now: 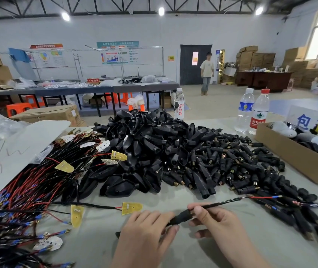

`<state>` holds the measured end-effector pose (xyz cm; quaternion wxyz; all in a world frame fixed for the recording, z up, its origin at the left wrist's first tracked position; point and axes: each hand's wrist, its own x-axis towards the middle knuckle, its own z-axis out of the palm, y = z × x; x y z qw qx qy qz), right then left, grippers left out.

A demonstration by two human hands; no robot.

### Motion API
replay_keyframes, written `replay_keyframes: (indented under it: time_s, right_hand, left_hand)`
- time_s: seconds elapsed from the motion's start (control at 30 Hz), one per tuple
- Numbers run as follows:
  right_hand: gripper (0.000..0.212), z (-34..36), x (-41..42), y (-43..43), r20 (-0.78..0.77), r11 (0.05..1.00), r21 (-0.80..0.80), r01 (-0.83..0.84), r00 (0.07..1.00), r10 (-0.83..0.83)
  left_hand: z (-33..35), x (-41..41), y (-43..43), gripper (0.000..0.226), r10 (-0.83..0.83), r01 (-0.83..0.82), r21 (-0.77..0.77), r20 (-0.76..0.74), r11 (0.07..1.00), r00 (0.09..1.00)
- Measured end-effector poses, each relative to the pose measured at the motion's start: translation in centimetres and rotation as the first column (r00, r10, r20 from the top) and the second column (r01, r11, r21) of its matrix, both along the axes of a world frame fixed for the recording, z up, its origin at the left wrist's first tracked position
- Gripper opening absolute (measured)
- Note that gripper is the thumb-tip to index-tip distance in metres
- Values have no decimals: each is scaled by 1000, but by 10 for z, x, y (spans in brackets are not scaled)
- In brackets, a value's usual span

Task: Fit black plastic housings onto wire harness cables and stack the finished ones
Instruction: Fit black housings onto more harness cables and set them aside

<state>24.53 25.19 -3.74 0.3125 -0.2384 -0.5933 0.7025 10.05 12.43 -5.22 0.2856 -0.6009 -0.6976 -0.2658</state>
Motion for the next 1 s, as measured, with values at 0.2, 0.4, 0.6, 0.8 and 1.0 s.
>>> replay_keyframes:
  time_s: [0.2,0.4,0.6,0.8,1.0]
  right_hand:
    - [22,3,2,5,-46,994,-18,105,993,-105]
    - [28,5,13,24,-59,953,-133,273,957,-282]
    - [36,5,15,24,-101,956,-167,243,960,-261]
    - [21,-4,-2,-4,18,994,-84,-63,998,65]
    - [14,-7,-2,1,27,997,-72,-13,1000,15]
  left_hand:
    - [-3,-6,0,18,21,-23,37,45,999,999]
    - [-2,-12,-7,18,54,-57,16,132,998,990]
    - [4,-3,-10,19,12,-2,-57,181,998,983]
    - [4,5,-5,17,-73,94,-77,231,993,970]
    - [3,-7,-14,40,6,85,-232,367,969,930]
